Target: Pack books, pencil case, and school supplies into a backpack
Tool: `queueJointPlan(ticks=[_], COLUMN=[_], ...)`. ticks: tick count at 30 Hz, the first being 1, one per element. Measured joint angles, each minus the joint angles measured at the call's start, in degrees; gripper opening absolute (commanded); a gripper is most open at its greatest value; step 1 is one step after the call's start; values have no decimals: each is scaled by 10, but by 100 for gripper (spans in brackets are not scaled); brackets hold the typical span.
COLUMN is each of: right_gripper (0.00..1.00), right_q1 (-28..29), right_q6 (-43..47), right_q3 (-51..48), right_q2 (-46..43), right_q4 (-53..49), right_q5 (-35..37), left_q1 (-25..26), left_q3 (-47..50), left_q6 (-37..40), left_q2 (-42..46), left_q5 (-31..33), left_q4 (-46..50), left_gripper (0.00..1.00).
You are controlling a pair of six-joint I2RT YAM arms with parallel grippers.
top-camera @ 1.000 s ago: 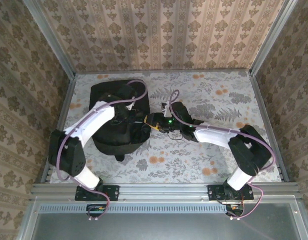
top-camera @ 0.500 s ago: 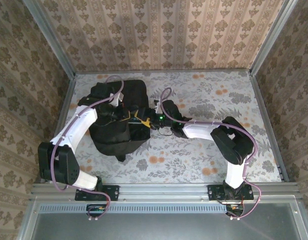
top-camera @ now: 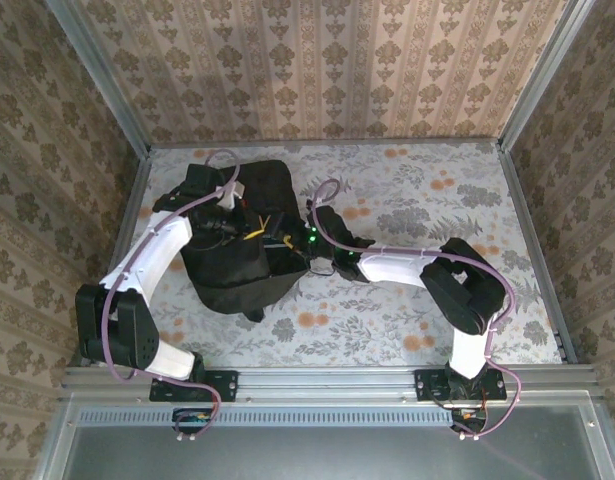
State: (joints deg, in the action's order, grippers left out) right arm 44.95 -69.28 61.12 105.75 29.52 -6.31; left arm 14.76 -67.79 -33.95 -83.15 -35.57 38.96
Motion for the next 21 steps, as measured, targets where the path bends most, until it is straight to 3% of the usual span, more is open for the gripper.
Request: queueJointPlan(ticks=[5,15,21], right_gripper=[85,89,76], right_q1=[-6,-2,-7], right_q6=[-25,-26,-60], right_q3=[22,72,72], right_q2=[59,80,121], right_q4=[96,83,195], right_q5=[0,63,86], left_q1=[-10,-13,-7], left_q3=[3,25,26], left_q6=[-17,-51,-55], left_q2=[0,0,0], left_q5=[10,-18,-47], left_q4=[-27,-78,-77], left_gripper=[0,0,0])
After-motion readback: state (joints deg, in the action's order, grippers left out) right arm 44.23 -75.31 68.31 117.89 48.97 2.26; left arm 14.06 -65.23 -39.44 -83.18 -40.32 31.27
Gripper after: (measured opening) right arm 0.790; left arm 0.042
